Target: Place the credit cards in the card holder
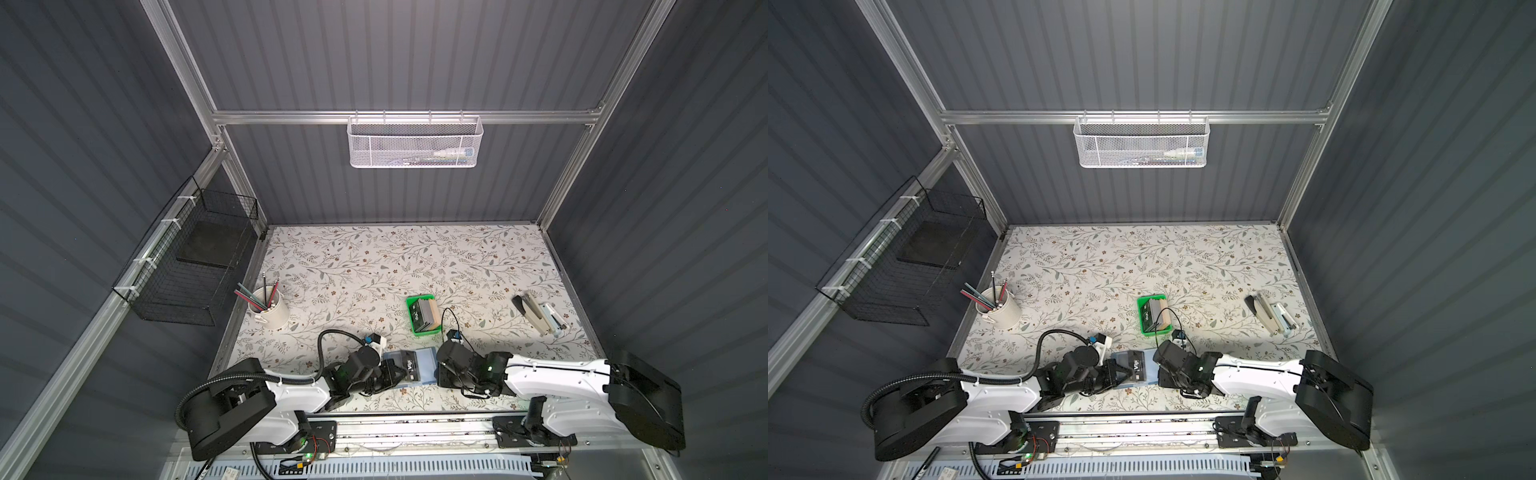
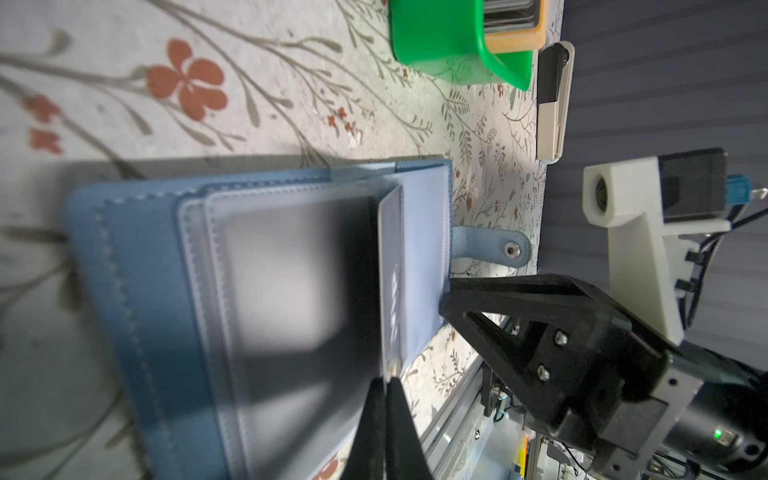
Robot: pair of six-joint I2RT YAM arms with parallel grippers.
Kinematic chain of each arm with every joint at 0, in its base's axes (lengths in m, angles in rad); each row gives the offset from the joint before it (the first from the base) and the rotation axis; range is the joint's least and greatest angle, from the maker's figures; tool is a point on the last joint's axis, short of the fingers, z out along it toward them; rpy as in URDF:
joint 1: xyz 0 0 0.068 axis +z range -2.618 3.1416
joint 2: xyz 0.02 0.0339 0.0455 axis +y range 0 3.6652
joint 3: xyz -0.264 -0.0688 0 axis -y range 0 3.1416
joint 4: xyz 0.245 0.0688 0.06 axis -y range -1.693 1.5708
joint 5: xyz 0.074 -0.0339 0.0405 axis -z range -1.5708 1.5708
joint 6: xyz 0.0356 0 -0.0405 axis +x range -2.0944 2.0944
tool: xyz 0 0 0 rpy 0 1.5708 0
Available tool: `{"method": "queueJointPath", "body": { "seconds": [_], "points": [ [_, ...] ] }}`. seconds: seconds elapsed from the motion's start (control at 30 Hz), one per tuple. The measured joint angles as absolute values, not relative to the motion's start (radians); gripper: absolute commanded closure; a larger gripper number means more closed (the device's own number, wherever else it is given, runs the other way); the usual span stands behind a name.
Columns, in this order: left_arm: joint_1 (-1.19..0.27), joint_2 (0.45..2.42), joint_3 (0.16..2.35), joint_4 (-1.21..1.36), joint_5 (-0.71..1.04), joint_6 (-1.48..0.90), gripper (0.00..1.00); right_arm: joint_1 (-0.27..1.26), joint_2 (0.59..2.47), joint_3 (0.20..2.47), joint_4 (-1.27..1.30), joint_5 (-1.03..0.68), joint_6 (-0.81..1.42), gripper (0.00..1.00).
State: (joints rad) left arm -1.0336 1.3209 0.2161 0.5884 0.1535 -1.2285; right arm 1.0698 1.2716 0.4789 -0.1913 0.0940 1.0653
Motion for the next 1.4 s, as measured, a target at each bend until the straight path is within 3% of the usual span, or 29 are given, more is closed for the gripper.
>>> {"method": "queueJointPath", "body": {
  "seconds": [0.7, 1.4],
  "points": [
    [-1.049, 1.398, 0.275, 0.592, 0.157, -1.243, 1.00, 1.075, 1.271, 0.479, -0.191, 0.100, 1.066, 0.76],
    [-1.055, 1.335, 0.401, 0.239, 0.120, -1.227, 0.74, 1.076, 1.271, 0.478, -0.188, 0.101, 1.067, 0.76]
  ]
}}
